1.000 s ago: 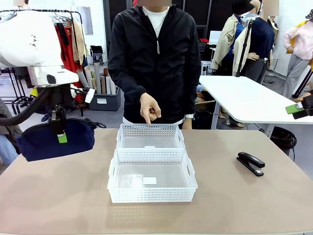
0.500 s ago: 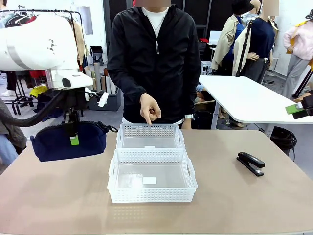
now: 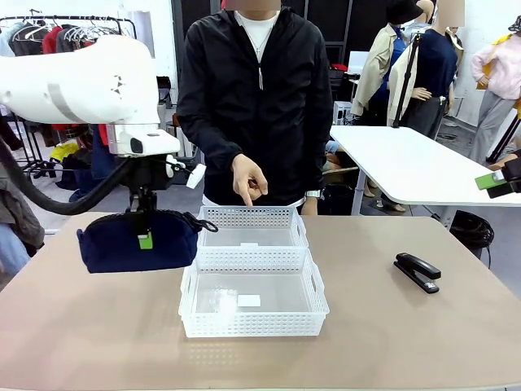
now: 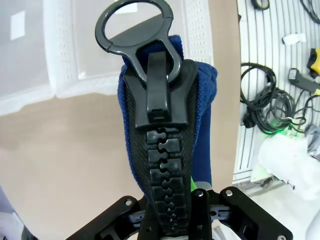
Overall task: Distribute items into two baskets.
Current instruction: Move the picked Pencil pouch towards the Organizing basket indicated by the person, stopping as directed.
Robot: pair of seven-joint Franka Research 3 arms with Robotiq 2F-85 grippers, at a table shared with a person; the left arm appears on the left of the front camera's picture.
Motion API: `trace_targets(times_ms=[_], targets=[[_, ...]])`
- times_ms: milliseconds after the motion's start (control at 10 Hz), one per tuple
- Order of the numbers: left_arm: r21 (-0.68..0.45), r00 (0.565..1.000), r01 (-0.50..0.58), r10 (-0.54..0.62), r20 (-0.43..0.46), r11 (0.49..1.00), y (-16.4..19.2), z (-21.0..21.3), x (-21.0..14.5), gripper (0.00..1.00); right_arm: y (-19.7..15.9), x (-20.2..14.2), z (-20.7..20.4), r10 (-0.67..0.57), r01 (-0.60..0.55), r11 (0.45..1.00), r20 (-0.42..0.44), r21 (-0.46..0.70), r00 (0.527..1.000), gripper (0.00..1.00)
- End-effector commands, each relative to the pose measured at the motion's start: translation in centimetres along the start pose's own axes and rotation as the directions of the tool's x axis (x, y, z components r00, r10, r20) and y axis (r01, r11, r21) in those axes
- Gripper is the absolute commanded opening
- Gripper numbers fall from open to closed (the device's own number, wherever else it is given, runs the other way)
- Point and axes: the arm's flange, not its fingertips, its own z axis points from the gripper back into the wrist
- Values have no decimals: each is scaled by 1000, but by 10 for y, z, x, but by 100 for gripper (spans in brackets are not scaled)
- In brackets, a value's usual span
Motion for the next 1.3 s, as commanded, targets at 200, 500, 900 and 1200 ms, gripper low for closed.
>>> trace_targets(times_ms=[200, 500, 900, 1200], targets=[[-58, 998, 68, -67, 11, 996, 9, 3, 21, 0, -1, 1, 1, 17, -17, 1000, 4, 3, 1000, 100], [-110, 997, 77, -75, 23, 991, 19, -6, 36, 0, -1, 1, 1, 17, -17, 1000, 4, 3, 1000, 100], [25, 982, -180, 181, -50, 983, -3, 18, -97, 0, -1, 1, 1, 17, -17, 1000, 4, 3, 1000, 100], [21, 980, -190, 191, -53, 982, 0, 19, -117, 0, -1, 1, 1, 17, -17, 1000, 4, 3, 1000, 100]])
